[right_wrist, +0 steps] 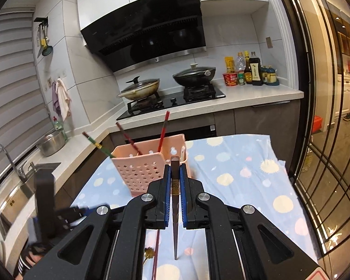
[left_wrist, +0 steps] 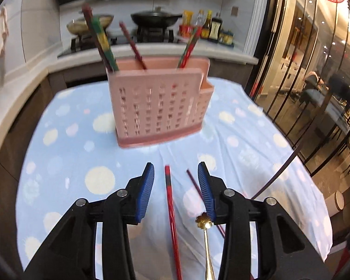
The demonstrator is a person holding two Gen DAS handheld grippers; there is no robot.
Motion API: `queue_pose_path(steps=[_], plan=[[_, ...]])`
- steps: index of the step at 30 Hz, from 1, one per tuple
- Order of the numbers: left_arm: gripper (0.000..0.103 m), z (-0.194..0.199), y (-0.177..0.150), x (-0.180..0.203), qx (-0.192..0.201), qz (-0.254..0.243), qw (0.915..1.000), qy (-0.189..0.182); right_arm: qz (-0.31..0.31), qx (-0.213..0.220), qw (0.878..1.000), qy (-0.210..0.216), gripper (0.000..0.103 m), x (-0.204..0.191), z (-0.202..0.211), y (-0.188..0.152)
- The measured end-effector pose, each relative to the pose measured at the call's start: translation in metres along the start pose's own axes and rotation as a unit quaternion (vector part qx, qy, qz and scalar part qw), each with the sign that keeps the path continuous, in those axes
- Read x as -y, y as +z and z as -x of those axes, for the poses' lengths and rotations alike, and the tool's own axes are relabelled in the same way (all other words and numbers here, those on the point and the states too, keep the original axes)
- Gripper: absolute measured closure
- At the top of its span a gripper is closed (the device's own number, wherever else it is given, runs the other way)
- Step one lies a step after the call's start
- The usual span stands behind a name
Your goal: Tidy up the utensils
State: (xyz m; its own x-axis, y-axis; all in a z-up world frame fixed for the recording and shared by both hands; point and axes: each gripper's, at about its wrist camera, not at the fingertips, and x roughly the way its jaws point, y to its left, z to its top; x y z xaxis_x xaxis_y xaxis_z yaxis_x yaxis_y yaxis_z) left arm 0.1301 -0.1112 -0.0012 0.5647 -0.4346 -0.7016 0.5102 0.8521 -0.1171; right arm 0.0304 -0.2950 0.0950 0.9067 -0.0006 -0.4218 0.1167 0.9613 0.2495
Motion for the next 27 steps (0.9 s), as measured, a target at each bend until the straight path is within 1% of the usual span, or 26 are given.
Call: queue_pose_path(steps=[5,11,14,15,17,19,23,27], plan=[[0.066,-0.041,-0.012,-0.005,-0.04,0.013,0.9991,-0.005,0.003,0.004,1.0,-0.009,0.096,0.006,-0.011,0.013],[0.067,-0.077,-0.018,-0.011,-0.069,0.018,0.9974,-0.004,0.005,-0.008,1.0,-0.001,0.096,0.009,-0.035,0.011],[0.072,-0.088,-0.018,-0.014,-0.077,0.022,0.9968,-0.006,0.004,-0.005,1.0,-0.003,0.096,0.01,-0.042,0.011],[0.08,-0.091,-0.019,-0.014,-0.08,0.023,0.9965,-0.01,0.003,-0.005,1.0,-0.001,0.096,0.011,-0.043,0.012],[0.089,-0.092,-0.022,-0.015,-0.081,0.023,0.9964,-0.008,0.0,-0.006,1.0,0.002,0.096,0.012,-0.046,0.013],[0.094,-0.091,-0.022,-0.016,-0.08,0.025,0.9964,-0.012,0.001,-0.006,1.0,0.002,0.096,0.012,-0.047,0.013],[0.095,-0.08,-0.02,-0.019,-0.077,0.035,0.9961,-0.024,-0.002,-0.007,1.0,0.004,0.096,0.013,-0.045,0.014],[0.096,-0.053,-0.01,-0.017,-0.054,0.037,0.9975,-0.028,-0.003,-0.003,1.0,0.006,0.096,0.012,-0.036,0.016]])
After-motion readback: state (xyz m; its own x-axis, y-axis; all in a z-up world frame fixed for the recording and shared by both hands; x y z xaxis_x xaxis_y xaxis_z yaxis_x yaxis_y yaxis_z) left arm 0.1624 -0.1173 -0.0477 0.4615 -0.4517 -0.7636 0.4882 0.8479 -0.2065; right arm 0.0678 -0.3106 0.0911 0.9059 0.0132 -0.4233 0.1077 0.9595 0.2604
